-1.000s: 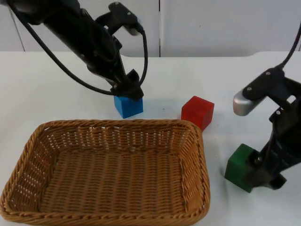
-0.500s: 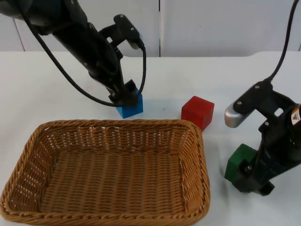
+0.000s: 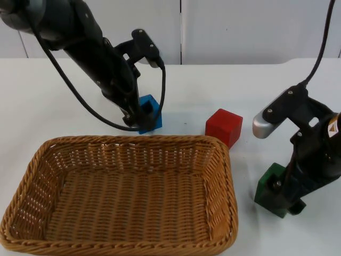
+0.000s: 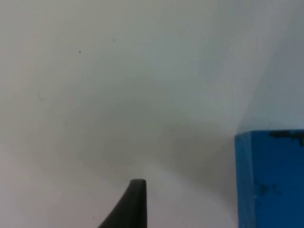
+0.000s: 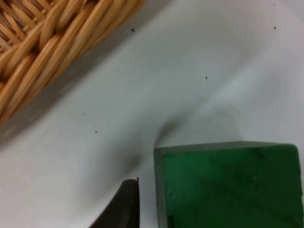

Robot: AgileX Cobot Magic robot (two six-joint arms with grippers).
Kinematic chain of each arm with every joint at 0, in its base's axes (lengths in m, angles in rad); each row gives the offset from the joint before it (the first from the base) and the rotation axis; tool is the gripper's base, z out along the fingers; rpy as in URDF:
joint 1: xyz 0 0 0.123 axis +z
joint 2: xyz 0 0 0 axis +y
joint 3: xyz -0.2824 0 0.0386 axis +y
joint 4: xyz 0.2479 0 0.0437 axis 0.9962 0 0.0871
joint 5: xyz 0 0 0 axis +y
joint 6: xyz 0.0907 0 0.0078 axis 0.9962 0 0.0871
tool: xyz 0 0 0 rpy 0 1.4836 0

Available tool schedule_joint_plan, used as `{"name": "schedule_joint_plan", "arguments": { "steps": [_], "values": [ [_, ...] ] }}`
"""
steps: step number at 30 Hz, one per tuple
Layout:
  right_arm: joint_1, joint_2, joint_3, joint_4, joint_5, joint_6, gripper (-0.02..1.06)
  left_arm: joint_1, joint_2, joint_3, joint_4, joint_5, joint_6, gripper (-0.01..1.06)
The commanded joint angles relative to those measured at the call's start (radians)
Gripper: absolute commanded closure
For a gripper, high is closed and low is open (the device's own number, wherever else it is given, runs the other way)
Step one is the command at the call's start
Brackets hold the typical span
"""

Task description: Pick up one cube with each hand and place exactly two cubes into the same basket, leaving the remaining cube outside.

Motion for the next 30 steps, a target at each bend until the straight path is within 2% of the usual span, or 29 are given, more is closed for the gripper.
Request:
{"name": "schedule_joint_plan", "arguments": {
  "steps": [1, 6, 10, 12, 14, 15, 17, 18, 22, 23, 24, 25, 30],
  "values": [
    [0.006, -0.001, -0.005, -0.001, -0.011, -0.009, -0.01, -0.001, -0.003, -0.005, 0.013, -0.008, 0.003, 0.06],
    [0.006, -0.001, -0.005, 0.002, -0.009, -0.009, 0.04, -0.001, -0.003, -0.005, 0.013, -0.008, 0.003, 0.06],
    [0.006, -0.001, -0.005, 0.002, 0.000, -0.009, 0.18, -0.001, -0.003, -0.005, 0.013, -0.011, 0.003, 0.10],
    [0.006, -0.001, -0.005, 0.002, 0.004, -0.009, 0.30, -0.001, -0.003, -0.005, 0.013, -0.011, 0.003, 0.20],
    [0.006, -0.001, -0.005, 0.002, 0.006, -0.007, 0.42, -0.001, -0.003, -0.005, 0.013, -0.011, 0.003, 0.36],
    [0.006, -0.001, -0.005, 0.002, 0.006, -0.007, 0.42, -0.001, -0.003, -0.005, 0.013, -0.011, 0.003, 0.36],
    [0.006, -0.001, -0.005, 0.002, 0.006, -0.007, 0.59, -0.001, -0.007, -0.005, 0.013, -0.009, 0.003, 0.61],
    [0.006, -0.001, -0.005, 0.002, 0.006, -0.007, 0.59, -0.001, -0.007, -0.005, 0.013, -0.009, 0.003, 0.61],
    [0.006, -0.008, -0.005, 0.000, 0.024, -0.007, 0.90, -0.001, -0.015, -0.005, 0.001, 0.012, 0.003, 0.99],
    [0.006, -0.017, -0.005, 0.000, 0.038, -0.007, 0.97, -0.001, -0.020, -0.005, -0.005, 0.014, 0.003, 1.05],
    [0.006, -0.017, -0.005, 0.000, 0.038, -0.007, 0.97, -0.001, -0.020, -0.005, -0.005, 0.014, 0.003, 1.05],
    [0.006, -0.030, -0.005, 0.000, 0.048, -0.007, 1.05, -0.001, -0.025, -0.005, -0.007, 0.014, 0.003, 1.05],
    [0.006, -0.139, -0.005, 0.000, 0.121, -0.007, 1.05, -0.001, -0.080, -0.005, -0.018, 0.060, -0.001, 1.05]
  ]
}}
